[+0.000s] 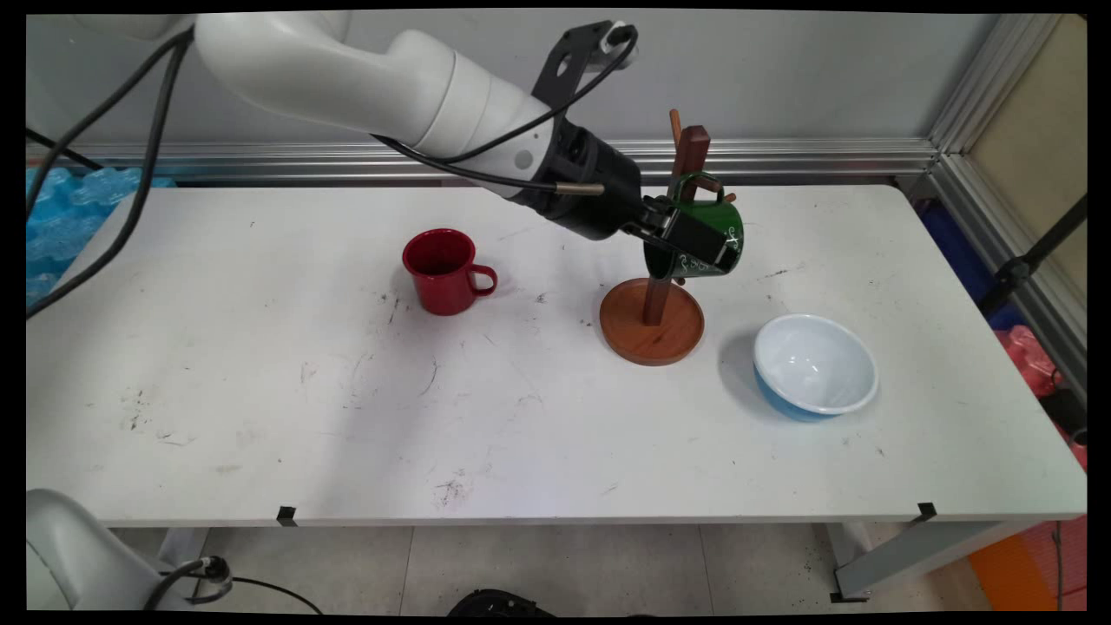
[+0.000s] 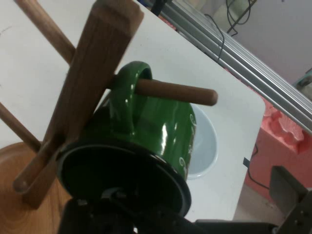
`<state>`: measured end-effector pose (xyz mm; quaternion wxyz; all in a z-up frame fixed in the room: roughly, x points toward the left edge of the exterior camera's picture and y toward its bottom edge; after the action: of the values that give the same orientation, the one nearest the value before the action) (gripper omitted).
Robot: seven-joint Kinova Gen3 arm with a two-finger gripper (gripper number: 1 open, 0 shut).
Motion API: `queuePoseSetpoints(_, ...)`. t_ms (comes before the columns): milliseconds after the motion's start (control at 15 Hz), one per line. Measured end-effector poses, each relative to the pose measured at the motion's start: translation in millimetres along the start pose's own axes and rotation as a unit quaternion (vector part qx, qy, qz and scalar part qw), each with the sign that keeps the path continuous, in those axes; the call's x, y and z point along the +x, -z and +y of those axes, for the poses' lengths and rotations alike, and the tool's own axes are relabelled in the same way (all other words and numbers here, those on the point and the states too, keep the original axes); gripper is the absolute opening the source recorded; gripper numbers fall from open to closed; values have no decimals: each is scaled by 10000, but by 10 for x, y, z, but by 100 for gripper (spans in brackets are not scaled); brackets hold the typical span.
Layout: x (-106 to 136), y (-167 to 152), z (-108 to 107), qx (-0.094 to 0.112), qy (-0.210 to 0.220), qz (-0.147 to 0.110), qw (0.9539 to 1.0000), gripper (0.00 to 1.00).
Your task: Pick up the green mug from the rack
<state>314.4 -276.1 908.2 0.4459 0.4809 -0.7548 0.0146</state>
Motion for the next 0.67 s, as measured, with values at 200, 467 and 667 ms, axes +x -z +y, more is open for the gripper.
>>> queuePoseSetpoints(200, -5, -55, -20, 13, 63, 14, 10000, 100)
queuePoseSetpoints(467, -28, -113, -40, 6, 107, 21, 9999, 0)
queuePoseSetpoints(667, -50, -141, -47, -16, 109, 23, 9999, 0)
